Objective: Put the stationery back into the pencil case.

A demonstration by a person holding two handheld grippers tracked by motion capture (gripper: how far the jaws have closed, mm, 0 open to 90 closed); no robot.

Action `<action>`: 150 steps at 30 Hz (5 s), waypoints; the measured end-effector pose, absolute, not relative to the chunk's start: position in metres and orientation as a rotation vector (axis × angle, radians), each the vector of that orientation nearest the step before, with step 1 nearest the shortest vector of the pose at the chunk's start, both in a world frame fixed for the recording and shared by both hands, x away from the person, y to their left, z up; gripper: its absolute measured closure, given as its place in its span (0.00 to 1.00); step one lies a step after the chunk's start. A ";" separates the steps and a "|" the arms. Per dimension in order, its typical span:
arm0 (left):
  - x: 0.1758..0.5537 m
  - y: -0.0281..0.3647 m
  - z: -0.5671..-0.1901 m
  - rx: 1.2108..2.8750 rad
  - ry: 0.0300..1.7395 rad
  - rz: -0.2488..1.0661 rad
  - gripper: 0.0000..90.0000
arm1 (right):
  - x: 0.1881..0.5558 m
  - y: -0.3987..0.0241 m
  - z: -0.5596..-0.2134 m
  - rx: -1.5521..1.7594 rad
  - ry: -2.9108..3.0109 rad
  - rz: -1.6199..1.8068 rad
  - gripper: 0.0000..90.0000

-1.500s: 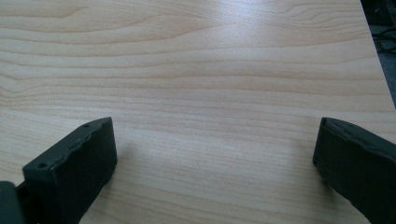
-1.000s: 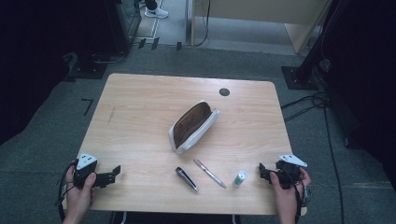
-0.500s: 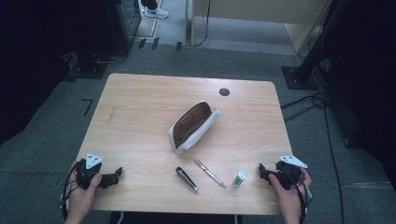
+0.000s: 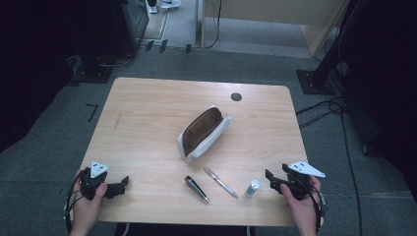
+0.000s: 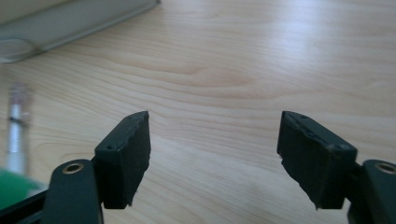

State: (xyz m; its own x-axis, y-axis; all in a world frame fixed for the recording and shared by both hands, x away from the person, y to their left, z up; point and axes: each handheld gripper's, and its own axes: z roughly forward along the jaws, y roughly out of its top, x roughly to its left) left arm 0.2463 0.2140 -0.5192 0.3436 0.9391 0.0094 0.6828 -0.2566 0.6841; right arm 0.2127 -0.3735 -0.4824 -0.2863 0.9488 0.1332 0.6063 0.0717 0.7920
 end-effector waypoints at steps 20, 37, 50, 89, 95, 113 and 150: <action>0.246 0.214 -0.519 2.029 1.410 0.569 0.00 | 0.189 -0.351 -0.438 1.298 2.050 1.390 0.40; 0.246 0.214 -0.519 2.028 1.410 0.569 0.00 | 0.174 -0.334 -0.446 1.176 2.142 1.433 0.47; 0.246 0.214 -0.519 2.027 1.412 0.569 0.00 | 0.169 -0.335 -0.471 1.182 2.149 1.382 0.57; 0.246 0.214 -0.519 2.028 1.410 0.570 0.00 | 0.188 -0.327 -0.443 1.176 2.080 1.409 0.74; 0.246 0.214 -0.519 2.028 1.410 0.570 0.00 | 0.195 -0.321 -0.432 1.165 2.089 1.408 0.74; 0.246 0.214 -0.519 2.028 1.410 0.570 0.00 | 0.213 -0.299 -0.414 1.129 2.084 1.450 0.74; 0.246 0.214 -0.519 2.032 1.408 0.569 0.00 | 0.244 -0.258 -0.385 1.044 2.084 1.527 0.74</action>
